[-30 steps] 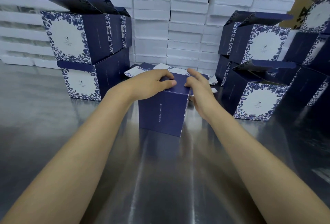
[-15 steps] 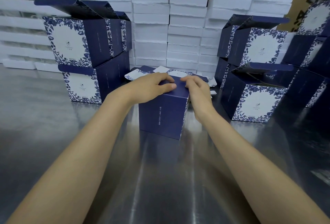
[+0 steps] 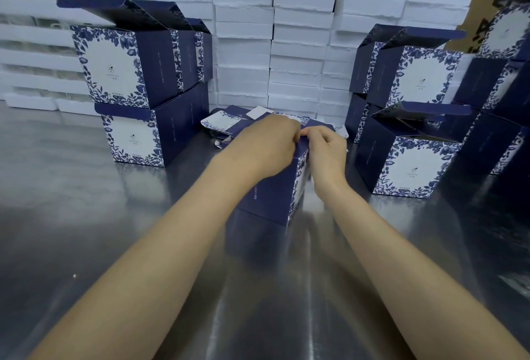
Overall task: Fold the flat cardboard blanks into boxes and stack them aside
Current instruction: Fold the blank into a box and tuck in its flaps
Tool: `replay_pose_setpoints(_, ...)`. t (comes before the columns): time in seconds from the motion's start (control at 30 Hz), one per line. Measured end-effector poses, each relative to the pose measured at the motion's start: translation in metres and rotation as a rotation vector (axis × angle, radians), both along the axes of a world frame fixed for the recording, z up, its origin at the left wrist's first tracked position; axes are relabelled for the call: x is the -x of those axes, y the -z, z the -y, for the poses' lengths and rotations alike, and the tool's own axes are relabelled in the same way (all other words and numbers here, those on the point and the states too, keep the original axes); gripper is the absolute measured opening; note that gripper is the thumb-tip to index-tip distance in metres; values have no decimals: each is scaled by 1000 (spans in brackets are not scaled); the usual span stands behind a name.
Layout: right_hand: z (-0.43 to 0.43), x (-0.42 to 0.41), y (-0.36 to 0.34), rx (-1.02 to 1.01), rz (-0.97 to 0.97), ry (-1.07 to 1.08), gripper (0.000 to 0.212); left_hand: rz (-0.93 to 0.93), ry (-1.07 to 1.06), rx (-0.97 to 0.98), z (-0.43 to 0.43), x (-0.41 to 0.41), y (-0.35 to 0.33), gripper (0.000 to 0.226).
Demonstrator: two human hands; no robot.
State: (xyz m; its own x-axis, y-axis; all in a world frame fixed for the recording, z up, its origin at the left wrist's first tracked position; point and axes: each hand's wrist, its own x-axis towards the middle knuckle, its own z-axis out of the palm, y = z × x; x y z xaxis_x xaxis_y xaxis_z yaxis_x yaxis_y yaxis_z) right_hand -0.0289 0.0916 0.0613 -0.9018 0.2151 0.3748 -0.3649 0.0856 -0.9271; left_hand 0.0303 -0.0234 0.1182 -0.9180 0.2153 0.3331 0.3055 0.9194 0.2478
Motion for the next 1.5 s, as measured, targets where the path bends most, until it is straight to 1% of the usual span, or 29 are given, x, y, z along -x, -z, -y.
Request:
replay_pose_setpoints(0.03, -1, 0, 0, -2, -10, -12, 24, -1, -3, -29, -4, -1, 3, 18)
replay_pose_setpoints(0.1, -3, 2, 2, 13, -49, -70, 23, 23, 3, -75, -8, -1, 8, 34)
replay_pose_setpoints(0.17, -5, 2, 9, -7, -112, -100, 24, 26, 18, -7, -6, 0, 11, 49)
replay_pose_setpoints(0.2, -8, 1, 15, -57, -167, -87, 27, 27, 33, 41, -4, 1, 11, 51)
replay_pose_setpoints(0.27, -14, -2, 28, -216, -322, -35, 33, 64, 80, 59, 4, 6, 10, 49)
replay_pose_setpoints(0.37, -18, -2, 40, -424, -487, 41, 37, 118, 155, -15, 19, 14, 7, 49)
replay_pose_setpoints(0.43, -16, 0, 41, -467, -546, 81, 36, 131, 185, -95, 30, 17, 7, 49)
replay_pose_setpoints(0.5, -14, 0, 42, -451, -583, 50, 32, 134, 184, -202, 37, 21, 10, 44)
replay_pose_setpoints(0.57, -14, -1, 43, -398, -571, 18, 25, 80, 166, -307, 38, 23, 17, 36)
replay_pose_setpoints(0.63, -14, -2, 42, -355, -540, 20, 20, -31, 135, -357, 35, 24, 25, 31)
replay_pose_setpoints(0.73, -13, -1, 41, -335, -533, 34, 18, -163, 123, -312, 30, 25, 31, 28)
replay_pose_setpoints(0.83, -11, 0, 41, -327, -537, 33, 18, -176, 149, -242, 29, 28, 31, 29)
replay_pose_setpoints(0.97, -7, -1, 41, -273, -533, 18, 14, -200, 117, -192, 30, 29, 33, 32)
replay_pose_setpoints(1.1, -11, -6, 39, -182, -434, -35, 7, -231, 108, -230, 30, 27, 36, 32)
replay_pose_setpoints(1.17, -15, -7, 36, -131, -381, -81, 13, -237, 111, -244, 31, 27, 37, 31)
replay_pose_setpoints(1.3, -17, -9, 31, -157, -387, -88, 14, -272, 110, -256, 31, 29, 43, 29)
replay_pose_setpoints(1.37, -17, -8, 37, -182, -416, -68, 9, -379, 152, -309, 29, 27, 48, 27)
replay_pose_setpoints(1.4, -16, -9, 41, -221, -439, -41, 12, -462, 170, -357, 28, 25, 53, 26)
replay_pose_setpoints(1.47, -15, -9, 50, -267, -463, -18, 28, -615, 179, -435, 28, 22, 68, 28)
replay_pose_setpoints(1.5, -15, -7, 52, -239, -445, -9, 33, -650, 168, -428, 29, 20, 78, 36)
